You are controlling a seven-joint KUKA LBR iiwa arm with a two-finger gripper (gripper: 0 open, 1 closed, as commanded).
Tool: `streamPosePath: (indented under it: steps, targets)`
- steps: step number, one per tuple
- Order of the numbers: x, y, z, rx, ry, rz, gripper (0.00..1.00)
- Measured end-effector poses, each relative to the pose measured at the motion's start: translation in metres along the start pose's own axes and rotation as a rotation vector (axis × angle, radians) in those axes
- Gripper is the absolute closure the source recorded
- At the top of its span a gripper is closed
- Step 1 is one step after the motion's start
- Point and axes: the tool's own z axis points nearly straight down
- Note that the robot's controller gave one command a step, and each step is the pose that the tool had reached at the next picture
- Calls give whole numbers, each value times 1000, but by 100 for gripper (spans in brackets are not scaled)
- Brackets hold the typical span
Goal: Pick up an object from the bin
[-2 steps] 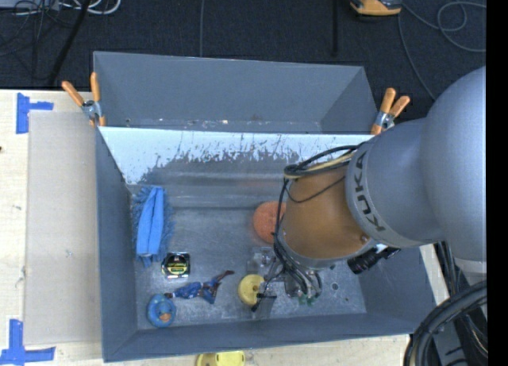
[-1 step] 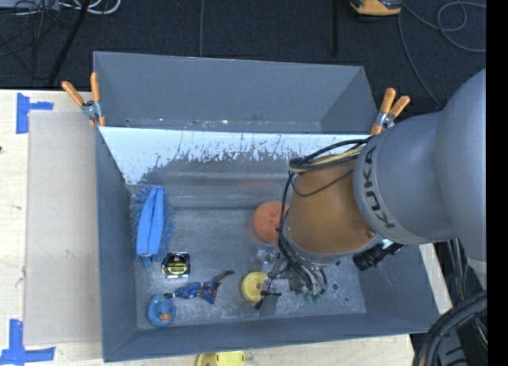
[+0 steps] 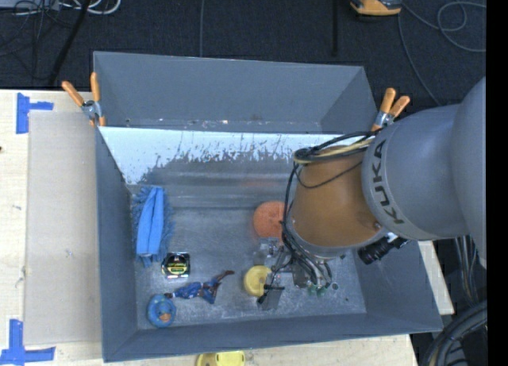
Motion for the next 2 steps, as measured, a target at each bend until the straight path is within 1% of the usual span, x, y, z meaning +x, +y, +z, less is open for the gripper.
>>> streamPosePath:
  steps: [1,2]
  targets:
    - [-1,0,-18,-1,-4,0,100]
    - [-1,0,-31,-1,-5,0,100]
